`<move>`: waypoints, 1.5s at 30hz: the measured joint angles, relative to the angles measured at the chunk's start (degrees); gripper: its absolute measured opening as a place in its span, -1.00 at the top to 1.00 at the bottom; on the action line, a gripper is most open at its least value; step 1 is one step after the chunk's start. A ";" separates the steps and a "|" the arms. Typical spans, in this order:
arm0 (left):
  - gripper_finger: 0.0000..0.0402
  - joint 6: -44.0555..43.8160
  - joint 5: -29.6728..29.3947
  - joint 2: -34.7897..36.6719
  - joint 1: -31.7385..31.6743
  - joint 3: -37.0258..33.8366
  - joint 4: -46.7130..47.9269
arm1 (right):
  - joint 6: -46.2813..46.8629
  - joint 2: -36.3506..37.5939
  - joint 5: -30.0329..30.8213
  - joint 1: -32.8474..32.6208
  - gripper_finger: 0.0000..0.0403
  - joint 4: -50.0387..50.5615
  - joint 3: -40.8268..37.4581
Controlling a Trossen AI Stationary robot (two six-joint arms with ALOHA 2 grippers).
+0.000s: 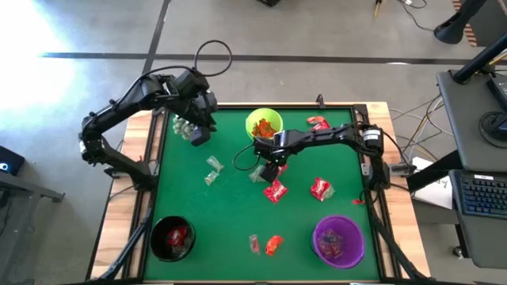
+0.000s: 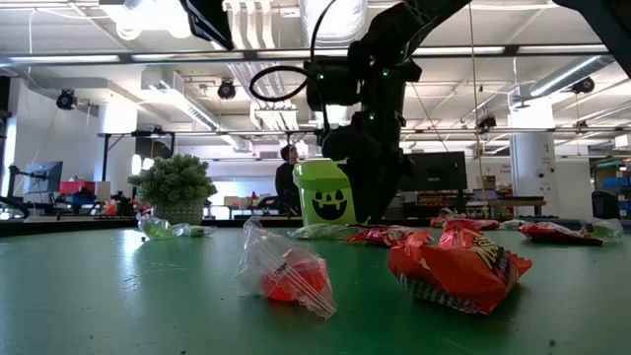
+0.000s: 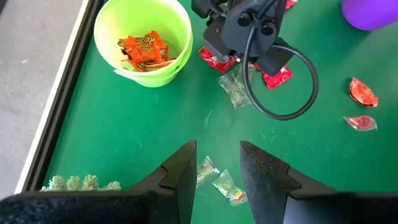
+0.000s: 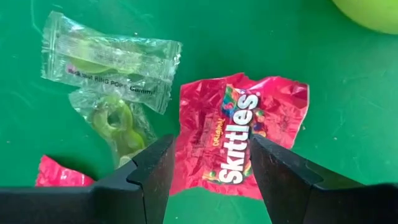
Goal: Organize candy in baskets
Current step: Put the red candy into the green bucket
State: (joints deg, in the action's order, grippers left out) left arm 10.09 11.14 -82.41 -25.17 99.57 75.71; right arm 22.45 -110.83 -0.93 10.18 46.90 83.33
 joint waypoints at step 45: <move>0.49 0.98 0.00 0.02 0.00 0.00 2.61 | -1.63 -15.08 -0.20 0.26 0.03 7.98 6.92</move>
State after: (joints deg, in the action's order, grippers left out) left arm 11.07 11.14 -82.39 -25.17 99.57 78.33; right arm 20.82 -125.90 -1.13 10.44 54.88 90.26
